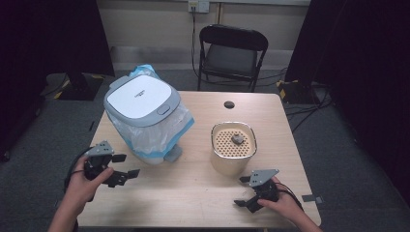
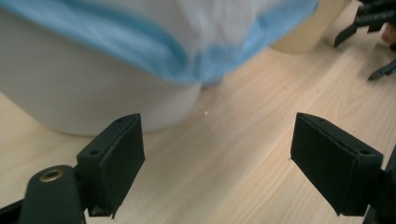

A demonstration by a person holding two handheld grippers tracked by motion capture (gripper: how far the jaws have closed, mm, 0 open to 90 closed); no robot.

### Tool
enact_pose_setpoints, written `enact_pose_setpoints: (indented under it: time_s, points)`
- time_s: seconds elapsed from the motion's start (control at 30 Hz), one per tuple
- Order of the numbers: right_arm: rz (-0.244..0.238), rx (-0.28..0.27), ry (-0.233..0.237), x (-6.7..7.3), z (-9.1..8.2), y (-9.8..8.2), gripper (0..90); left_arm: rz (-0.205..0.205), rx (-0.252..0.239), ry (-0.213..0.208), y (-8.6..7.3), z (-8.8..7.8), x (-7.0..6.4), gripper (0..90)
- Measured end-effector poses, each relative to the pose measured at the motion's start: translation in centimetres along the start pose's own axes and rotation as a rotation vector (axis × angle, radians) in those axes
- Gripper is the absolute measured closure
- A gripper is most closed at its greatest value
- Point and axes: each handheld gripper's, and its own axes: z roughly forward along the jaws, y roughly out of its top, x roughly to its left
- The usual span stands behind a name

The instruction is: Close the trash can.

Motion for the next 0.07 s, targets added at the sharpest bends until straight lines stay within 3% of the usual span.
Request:
enact_pose_setpoints:
  time_s: [0.07]
  points:
    - [0.0,0.0,0.0,0.0,0.0,0.0,13.9,0.022,0.001,-0.01,-0.85,0.89,-0.28,17.1]
